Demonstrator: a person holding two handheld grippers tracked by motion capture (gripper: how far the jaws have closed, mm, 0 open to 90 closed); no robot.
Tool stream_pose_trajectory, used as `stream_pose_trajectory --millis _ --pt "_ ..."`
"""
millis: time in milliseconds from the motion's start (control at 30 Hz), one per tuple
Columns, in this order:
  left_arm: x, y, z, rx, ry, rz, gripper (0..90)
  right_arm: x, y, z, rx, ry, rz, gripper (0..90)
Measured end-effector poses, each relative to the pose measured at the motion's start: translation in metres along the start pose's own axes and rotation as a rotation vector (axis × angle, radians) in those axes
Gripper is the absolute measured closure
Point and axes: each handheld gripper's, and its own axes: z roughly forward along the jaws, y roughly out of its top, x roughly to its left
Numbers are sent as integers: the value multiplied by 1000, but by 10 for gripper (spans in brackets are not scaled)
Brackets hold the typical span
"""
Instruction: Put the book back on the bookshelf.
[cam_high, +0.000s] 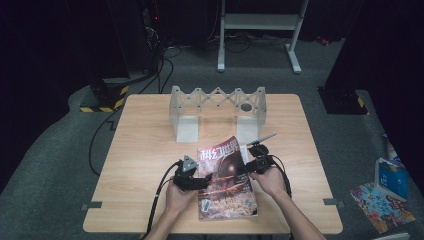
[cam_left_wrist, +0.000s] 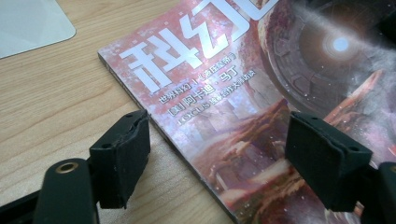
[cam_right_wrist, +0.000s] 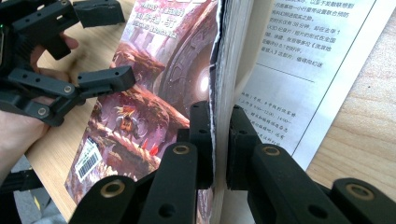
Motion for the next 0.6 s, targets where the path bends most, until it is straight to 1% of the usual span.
stream_pose_trajectory --millis 67,167,267,333,400,500,600 --pt "1 0 0 3 -10 -8 203 0 -1 -1 -3 4 -12 838" --pt "3 1 -1 12 -40 -31 187 1 -2 -3 -7 8 -28 839" --pt "5 2 -1 27 -61 -26 165 3 -3 -5 -18 15 -50 841" --pt "4 2 -1 32 -75 -33 153 4 -4 -7 -22 17 -65 841" --pt "4 2 -2 43 -77 -26 148 5 -5 -8 -28 19 -81 841" --pt "3 3 -4 56 -87 -28 143 5 -6 -10 -26 23 -94 842" --pt "5 5 -6 51 -95 -32 142 6 -8 -12 -33 28 -113 842"
